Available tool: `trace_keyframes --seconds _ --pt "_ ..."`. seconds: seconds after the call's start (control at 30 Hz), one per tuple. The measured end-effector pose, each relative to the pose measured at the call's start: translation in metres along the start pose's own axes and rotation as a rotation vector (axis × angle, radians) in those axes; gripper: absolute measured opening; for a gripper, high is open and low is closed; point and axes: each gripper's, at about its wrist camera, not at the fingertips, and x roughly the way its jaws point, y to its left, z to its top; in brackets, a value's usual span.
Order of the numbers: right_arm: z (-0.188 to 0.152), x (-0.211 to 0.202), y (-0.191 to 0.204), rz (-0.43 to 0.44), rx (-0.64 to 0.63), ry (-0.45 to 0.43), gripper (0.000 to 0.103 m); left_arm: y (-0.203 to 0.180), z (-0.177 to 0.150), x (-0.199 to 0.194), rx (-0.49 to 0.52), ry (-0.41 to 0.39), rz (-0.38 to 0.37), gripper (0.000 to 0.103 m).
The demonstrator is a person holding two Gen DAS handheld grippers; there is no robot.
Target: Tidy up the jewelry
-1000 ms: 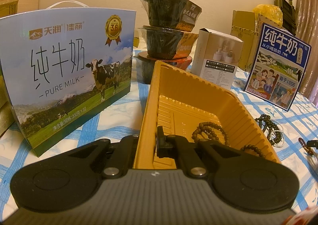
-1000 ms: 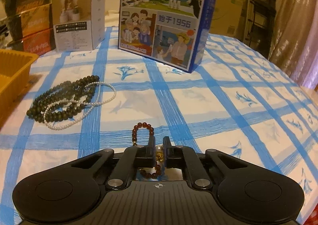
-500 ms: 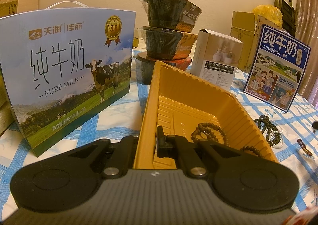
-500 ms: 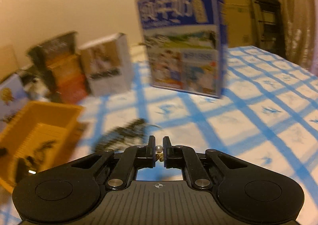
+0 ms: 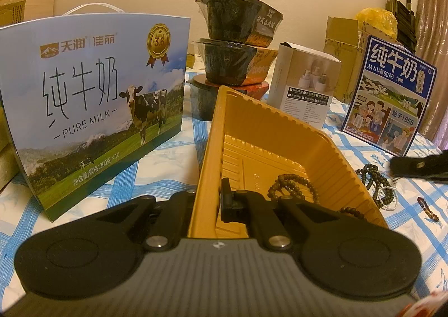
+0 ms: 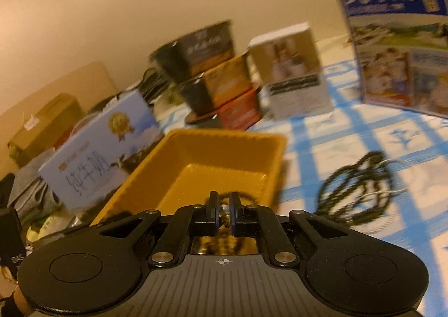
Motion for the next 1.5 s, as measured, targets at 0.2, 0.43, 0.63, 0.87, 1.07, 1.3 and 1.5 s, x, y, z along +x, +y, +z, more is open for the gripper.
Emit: trace_keyframes --seconds 0.2,0.43,0.63,0.87,1.07,1.3,1.5 --pt "-0.007 0.037 0.007 -0.026 0.001 0.051 0.007 0.000 0.001 -0.001 -0.002 0.000 -0.002 0.003" --pt "0.000 0.045 -0.001 -0.060 0.040 0.031 0.008 0.000 0.000 -0.001 -0.004 0.001 0.000 0.003" --pt "0.007 0.019 -0.010 -0.076 0.065 -0.024 0.009 0.000 0.001 -0.001 -0.004 0.002 0.000 0.003" --pt "-0.007 -0.021 -0.031 -0.167 0.102 -0.044 0.031 0.000 0.000 -0.001 -0.001 0.001 0.001 0.003" --pt "-0.025 -0.051 -0.048 -0.249 0.141 -0.052 0.043 0.001 0.001 -0.001 -0.005 0.001 0.000 0.003" --pt "-0.042 -0.073 -0.061 -0.338 0.132 -0.024 0.044 0.000 0.001 -0.001 0.000 0.001 0.001 0.003" --pt "-0.047 -0.085 -0.073 -0.418 0.102 -0.014 0.044 0.000 0.001 -0.001 -0.003 0.003 0.002 0.003"
